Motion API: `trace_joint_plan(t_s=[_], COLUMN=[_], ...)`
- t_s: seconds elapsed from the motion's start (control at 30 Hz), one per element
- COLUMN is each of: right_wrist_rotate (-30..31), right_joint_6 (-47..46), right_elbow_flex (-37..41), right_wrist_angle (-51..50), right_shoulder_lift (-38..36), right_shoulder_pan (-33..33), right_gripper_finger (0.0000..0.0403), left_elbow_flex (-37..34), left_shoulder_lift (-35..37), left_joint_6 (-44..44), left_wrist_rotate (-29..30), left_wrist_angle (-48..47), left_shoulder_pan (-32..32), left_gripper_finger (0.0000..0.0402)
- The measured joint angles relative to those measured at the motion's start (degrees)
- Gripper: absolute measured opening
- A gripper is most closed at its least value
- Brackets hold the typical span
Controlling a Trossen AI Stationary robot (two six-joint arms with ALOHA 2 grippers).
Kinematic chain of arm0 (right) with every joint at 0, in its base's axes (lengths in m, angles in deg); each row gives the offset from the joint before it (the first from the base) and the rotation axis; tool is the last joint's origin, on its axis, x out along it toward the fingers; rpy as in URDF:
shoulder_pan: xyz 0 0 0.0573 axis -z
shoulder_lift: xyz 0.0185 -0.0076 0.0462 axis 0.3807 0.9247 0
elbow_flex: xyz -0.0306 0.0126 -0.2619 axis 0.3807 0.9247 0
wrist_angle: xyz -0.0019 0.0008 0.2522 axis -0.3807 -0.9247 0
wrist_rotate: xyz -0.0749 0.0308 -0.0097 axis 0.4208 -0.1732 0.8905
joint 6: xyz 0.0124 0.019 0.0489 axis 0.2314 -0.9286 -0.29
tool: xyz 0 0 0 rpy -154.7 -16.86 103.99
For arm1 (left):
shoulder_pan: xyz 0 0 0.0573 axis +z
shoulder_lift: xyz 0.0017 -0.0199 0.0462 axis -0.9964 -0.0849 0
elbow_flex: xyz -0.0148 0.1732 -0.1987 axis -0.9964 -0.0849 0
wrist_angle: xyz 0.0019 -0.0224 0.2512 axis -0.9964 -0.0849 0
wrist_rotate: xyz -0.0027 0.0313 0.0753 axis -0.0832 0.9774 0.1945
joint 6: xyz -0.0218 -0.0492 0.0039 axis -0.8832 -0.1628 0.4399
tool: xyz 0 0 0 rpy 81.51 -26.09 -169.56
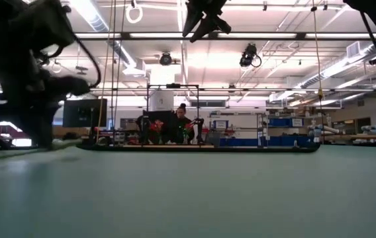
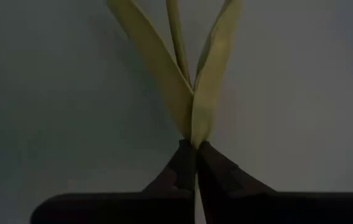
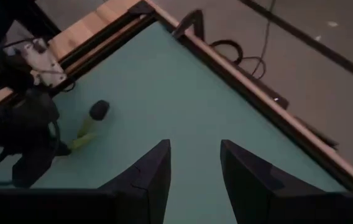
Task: Sort flowers into vase by color
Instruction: Put the black tulip into the transparent vase
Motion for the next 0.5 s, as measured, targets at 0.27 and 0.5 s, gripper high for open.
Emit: trace_joint_plan(t_s=[0.27, 0.5], right_wrist_rotate=[-2.8, -8.9], right_joint_6=[0.1, -1.8], right_elbow_flex=[4.6, 7.4], right_wrist_angle=[1.2, 15.1], right_shoulder_lift=[0.0, 0.0], right_shoulder_pan=[-5.0, -10.4], right_gripper_finger=[0.0148, 0.0148], left_elbow_flex=[7.3, 16.7], left_shoulder_lift=[10.4, 19.0], left_joint_6=[26.3, 52.4], left_wrist_rotate=[4.1, 5.8], left_wrist_angle=[6.1, 7.2], left_shoulder_pan=[3.1, 6.2], left_gripper_finger=[0.0009, 0.0009])
